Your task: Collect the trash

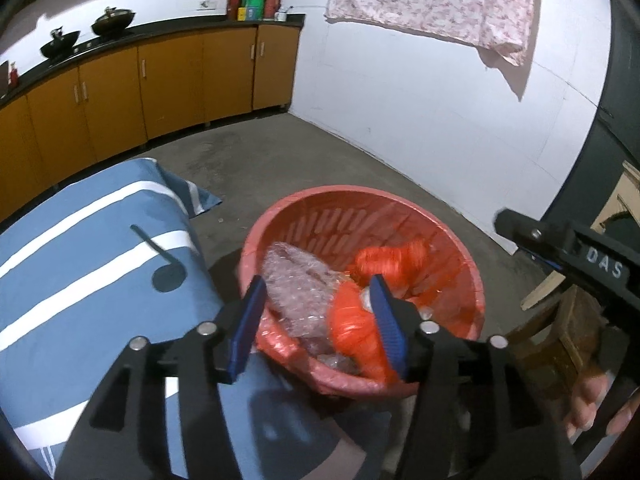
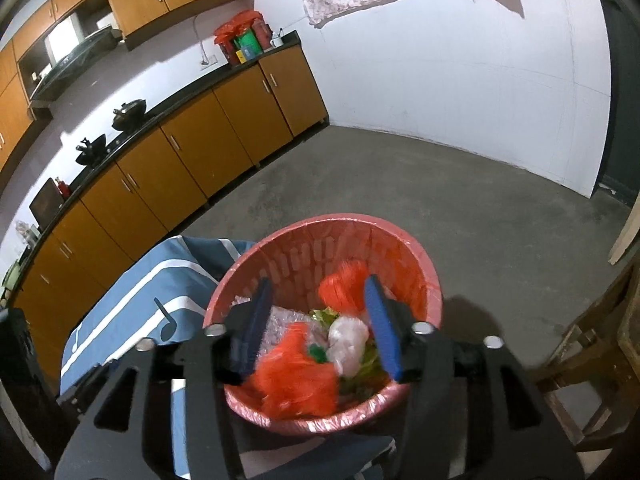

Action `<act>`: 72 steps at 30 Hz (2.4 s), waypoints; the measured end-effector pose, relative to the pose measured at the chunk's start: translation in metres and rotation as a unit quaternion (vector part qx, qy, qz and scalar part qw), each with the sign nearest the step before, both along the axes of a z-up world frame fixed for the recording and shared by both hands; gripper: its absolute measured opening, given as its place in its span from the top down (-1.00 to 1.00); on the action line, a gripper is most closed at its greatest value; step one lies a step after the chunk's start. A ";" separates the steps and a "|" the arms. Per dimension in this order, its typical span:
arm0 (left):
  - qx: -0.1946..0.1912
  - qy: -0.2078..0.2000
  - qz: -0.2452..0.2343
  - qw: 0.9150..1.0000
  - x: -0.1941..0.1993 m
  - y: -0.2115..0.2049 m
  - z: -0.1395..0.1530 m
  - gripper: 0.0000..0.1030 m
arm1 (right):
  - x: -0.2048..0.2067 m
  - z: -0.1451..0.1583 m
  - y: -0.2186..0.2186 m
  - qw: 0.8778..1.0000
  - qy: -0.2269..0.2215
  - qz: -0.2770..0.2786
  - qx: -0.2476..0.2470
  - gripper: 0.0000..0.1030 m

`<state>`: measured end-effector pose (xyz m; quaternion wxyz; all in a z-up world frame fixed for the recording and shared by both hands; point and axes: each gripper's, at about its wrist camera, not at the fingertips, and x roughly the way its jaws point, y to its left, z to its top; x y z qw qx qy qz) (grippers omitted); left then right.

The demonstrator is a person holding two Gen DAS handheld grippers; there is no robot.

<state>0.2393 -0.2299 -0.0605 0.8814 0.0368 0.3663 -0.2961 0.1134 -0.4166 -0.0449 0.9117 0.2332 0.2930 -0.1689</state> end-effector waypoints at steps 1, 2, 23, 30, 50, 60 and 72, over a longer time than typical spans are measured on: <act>-0.003 -0.003 0.006 1.000 -0.001 0.006 0.002 -0.21 | -0.006 0.001 0.002 1.000 -0.001 -0.005 -0.009 -0.21; -0.004 -0.006 0.011 1.000 -0.002 0.012 0.003 -0.29 | -0.005 0.004 0.005 1.000 -0.002 -0.007 -0.016 -0.24; -0.001 -0.155 0.154 0.976 -0.127 0.164 0.052 -0.92 | -0.100 0.041 0.137 0.968 -0.056 0.009 -0.245 -0.97; 0.018 -0.175 0.211 0.961 -0.173 0.205 0.056 -0.92 | -0.123 0.042 0.166 0.973 -0.061 0.037 -0.218 -0.97; 0.022 -0.183 0.240 0.953 -0.235 0.237 0.061 -0.92 | -0.168 0.033 0.215 0.968 -0.077 0.061 -0.231 -0.97; 0.022 -0.183 0.239 0.953 -0.246 0.237 0.058 -0.92 | -0.178 0.028 0.225 0.967 -0.077 0.065 -0.233 -0.97; 0.022 -0.186 0.245 0.951 -0.253 0.239 0.056 -0.92 | -0.181 0.028 0.228 0.967 -0.075 0.059 -0.236 -0.97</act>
